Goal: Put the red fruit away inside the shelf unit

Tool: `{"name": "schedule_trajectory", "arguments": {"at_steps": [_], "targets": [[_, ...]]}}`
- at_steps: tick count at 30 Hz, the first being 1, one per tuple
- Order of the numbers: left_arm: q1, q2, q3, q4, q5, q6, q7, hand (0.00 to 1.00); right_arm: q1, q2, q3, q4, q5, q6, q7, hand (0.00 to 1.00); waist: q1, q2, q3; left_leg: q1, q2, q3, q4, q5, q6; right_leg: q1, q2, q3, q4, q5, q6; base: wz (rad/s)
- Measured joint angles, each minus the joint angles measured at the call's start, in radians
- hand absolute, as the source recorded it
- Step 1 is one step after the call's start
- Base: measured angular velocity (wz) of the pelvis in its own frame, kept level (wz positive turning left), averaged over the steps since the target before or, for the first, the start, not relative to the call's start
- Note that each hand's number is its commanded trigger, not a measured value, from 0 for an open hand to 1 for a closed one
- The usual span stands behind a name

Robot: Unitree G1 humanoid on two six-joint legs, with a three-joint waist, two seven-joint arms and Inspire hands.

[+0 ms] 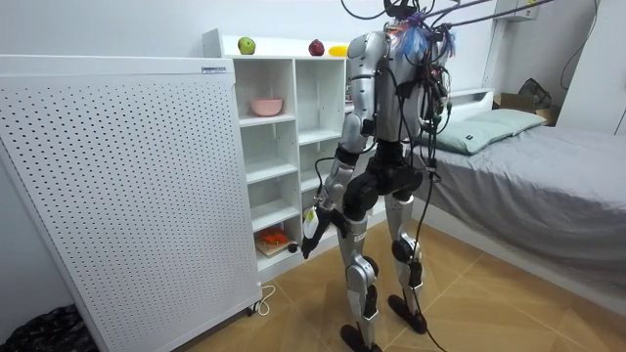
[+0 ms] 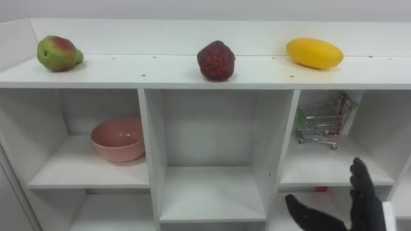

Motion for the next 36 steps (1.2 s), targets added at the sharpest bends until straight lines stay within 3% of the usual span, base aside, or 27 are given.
{"name": "schedule_trajectory", "arguments": {"at_steps": [4,12,17,23,27,32,36], "targets": [[0.006,0.001,-0.001,0.001,0.000,0.000,0.000,0.00,-0.078,-0.014,0.000,-0.024,-0.040,-0.019,-0.021,0.00,0.000,-0.009,0.0092,-0.004,0.000,-0.001,0.002,0.000,0.000,-0.004,0.000,-0.003,-0.001,0.000,0.000,-0.04],[0.001,0.007,-0.001,0.001,0.000,-0.001,-0.019,0.00,-0.206,-0.030,0.001,-0.094,-0.042,-0.030,-0.023,0.00,0.007,-0.014,0.0087,-0.004,0.001,-0.014,0.006,0.002,0.000,-0.008,0.000,-0.029,0.012,0.000,0.000,0.03],[0.000,0.017,-0.001,0.002,0.001,-0.001,-0.043,0.00,-0.344,-0.055,0.000,-0.095,-0.042,-0.036,-0.029,0.00,0.020,-0.025,0.0060,-0.005,0.001,-0.023,0.006,0.002,0.000,-0.006,0.000,-0.039,0.012,0.000,0.000,0.01],[-0.008,0.023,-0.001,0.003,0.020,-0.001,-0.050,0.00,-0.413,-0.062,0.002,-0.095,-0.076,-0.040,-0.021,0.00,0.044,-0.032,0.0056,-0.012,0.000,-0.042,0.008,0.003,0.000,-0.008,-0.001,-0.058,0.013,0.000,0.000,0.03],[-0.010,0.027,-0.003,0.002,0.021,-0.001,-0.050,0.00,-0.450,-0.095,0.002,-0.092,-0.072,-0.039,-0.012,0.00,0.053,-0.035,0.0084,-0.020,0.000,-0.067,0.012,0.004,-0.001,-0.005,-0.001,-0.080,0.013,0.000,0.000,0.16],[-0.013,0.030,-0.003,0.002,0.023,0.003,-0.052,0.00,-0.527,-0.125,0.003,-0.015,-0.051,-0.038,0.025,0.00,0.056,-0.040,0.0224,-0.021,0.000,-0.080,0.012,0.006,-0.003,0.007,0.000,-0.092,0.012,0.000,0.000,0.09],[-0.016,0.030,-0.004,0.001,0.040,0.008,-0.053,0.00,-0.538,-0.127,0.006,0.049,0.015,-0.031,0.057,0.00,0.075,-0.046,0.0198,-0.021,-0.001,-0.084,0.012,0.006,-0.003,0.007,0.000,-0.098,0.012,0.000,0.000,0.04]]}}
